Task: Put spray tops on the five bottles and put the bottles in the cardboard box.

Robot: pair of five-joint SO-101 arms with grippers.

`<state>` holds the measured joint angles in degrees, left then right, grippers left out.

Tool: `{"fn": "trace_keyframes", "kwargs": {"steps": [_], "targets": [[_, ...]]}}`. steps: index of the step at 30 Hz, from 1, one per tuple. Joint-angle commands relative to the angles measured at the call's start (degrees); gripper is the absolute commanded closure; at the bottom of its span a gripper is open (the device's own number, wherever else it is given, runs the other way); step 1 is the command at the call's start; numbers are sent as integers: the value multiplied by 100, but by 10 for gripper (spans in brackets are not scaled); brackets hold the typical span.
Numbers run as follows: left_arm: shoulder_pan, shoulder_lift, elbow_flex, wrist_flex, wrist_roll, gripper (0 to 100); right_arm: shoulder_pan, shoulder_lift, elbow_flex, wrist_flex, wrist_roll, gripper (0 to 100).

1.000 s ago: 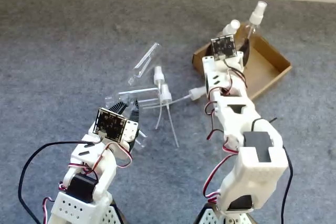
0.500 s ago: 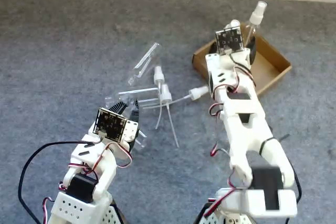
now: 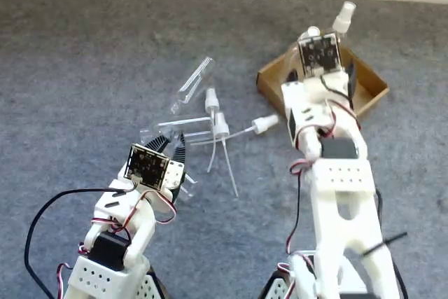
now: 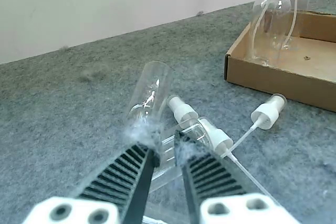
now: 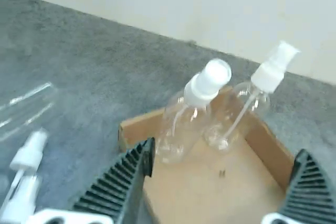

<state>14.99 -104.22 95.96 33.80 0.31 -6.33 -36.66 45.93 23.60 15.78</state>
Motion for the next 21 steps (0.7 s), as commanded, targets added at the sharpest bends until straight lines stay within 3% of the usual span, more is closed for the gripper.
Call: {"fn": "trace_keyframes", "kwargs": {"steps": [1,5,8,17,21], "targets": [[-75,-22,110,18,44,995,66,-989,365,347,44,638],[-242,-31,110,-18,44,993,-321,-1886,1200,699,44,638],[-602,-40,110,-26,44,993,-558,-2290,1437,1666,44,638],[-2211,-48,84,-686,79,994,-1385,-1323,-708,4119,35,638],[-2501,-57,-66,-712,53,995,-1965,-338,-1974,4857,35,638]]}}
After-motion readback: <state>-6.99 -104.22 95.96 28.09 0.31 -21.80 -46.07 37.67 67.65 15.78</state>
